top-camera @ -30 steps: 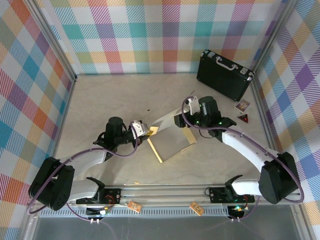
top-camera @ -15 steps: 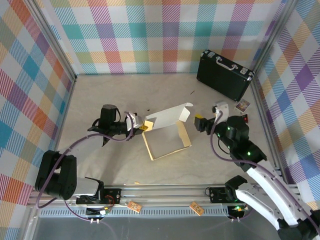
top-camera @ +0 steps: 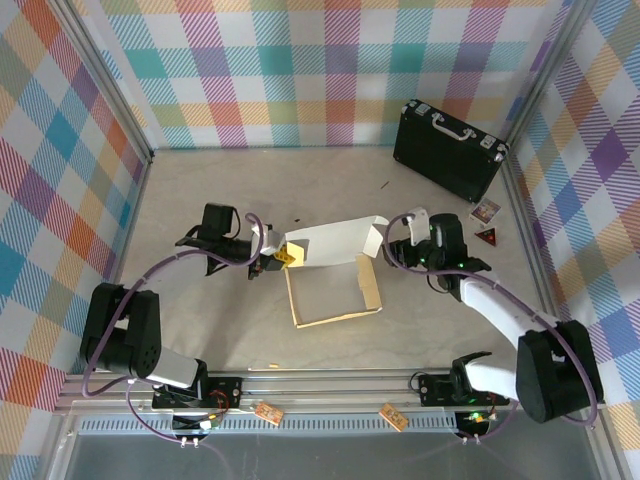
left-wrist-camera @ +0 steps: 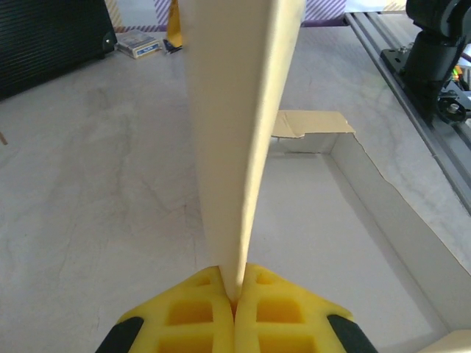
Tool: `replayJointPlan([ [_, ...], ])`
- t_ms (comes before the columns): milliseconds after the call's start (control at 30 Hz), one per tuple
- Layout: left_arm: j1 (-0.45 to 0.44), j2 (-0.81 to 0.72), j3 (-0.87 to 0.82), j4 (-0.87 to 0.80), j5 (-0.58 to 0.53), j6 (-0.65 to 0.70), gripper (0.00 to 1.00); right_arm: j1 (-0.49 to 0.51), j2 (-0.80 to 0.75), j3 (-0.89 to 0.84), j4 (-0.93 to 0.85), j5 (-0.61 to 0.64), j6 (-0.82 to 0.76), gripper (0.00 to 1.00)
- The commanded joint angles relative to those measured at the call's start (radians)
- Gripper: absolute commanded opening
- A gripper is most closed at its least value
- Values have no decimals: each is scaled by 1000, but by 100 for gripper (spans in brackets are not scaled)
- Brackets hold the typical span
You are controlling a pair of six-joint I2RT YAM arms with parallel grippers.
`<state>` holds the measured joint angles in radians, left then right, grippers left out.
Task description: Fold the paper box
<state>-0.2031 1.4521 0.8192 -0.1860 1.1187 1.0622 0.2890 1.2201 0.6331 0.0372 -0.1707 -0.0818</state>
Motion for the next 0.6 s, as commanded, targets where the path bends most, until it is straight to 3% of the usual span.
replayJointPlan([
  [0, 18, 16, 31, -58, 86, 73, 0, 0, 17, 60, 97, -283, -155, 74],
  [167, 19, 32, 51, -126, 96, 107, 0, 1, 11, 12, 168, -469, -195, 73],
  [567, 21, 42, 67, -181, 127, 148, 0, 15, 74, 44, 205, -747, -300, 70],
])
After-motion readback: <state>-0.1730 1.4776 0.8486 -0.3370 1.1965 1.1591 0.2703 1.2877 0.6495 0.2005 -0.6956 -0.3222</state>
